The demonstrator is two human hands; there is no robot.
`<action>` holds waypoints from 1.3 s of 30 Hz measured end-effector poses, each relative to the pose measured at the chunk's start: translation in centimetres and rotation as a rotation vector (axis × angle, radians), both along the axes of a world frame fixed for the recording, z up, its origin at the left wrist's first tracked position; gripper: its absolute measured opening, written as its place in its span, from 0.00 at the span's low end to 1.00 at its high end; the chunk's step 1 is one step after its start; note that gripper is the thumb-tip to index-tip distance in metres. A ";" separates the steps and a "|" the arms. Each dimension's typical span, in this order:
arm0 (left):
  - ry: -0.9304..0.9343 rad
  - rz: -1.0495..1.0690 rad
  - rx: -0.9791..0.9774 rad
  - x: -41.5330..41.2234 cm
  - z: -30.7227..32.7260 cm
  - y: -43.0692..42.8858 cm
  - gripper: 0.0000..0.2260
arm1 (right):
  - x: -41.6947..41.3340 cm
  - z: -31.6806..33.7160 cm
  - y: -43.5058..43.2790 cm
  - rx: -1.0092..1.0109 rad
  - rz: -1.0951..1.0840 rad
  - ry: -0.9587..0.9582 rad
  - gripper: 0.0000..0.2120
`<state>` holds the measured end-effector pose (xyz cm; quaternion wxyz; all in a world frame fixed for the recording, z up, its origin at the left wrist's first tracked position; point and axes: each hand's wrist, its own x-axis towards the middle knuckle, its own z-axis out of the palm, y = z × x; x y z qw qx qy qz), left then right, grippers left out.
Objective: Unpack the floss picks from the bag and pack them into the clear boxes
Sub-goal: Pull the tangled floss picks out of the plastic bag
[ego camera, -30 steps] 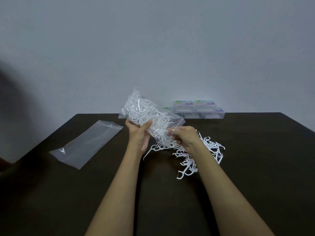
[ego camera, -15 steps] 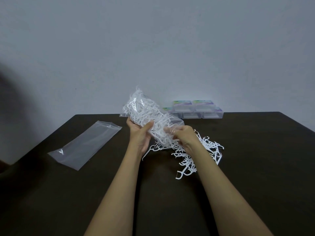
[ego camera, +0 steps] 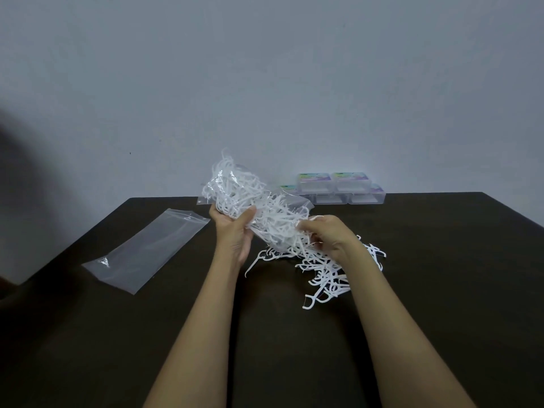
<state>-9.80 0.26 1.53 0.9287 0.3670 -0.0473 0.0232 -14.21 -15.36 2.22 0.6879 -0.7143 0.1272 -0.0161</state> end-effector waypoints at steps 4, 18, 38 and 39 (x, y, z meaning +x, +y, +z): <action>0.007 0.009 0.019 0.2 -0.1 0.1 0.35 | -0.4 0.4 -0.1 -0.047 -0.007 -0.018 0.07; -0.113 -0.019 0.083 0.0 0.0 -0.3 0.32 | -0.7 0.3 1.3 -0.188 0.047 -0.175 0.14; -0.163 -0.058 0.090 -0.8 0.5 -0.6 0.34 | -0.1 0.0 1.3 -0.163 -0.035 -0.208 0.14; -0.163 -0.063 0.087 -0.9 0.6 -0.6 0.34 | -0.1 -0.1 1.3 -0.136 -0.041 -0.207 0.16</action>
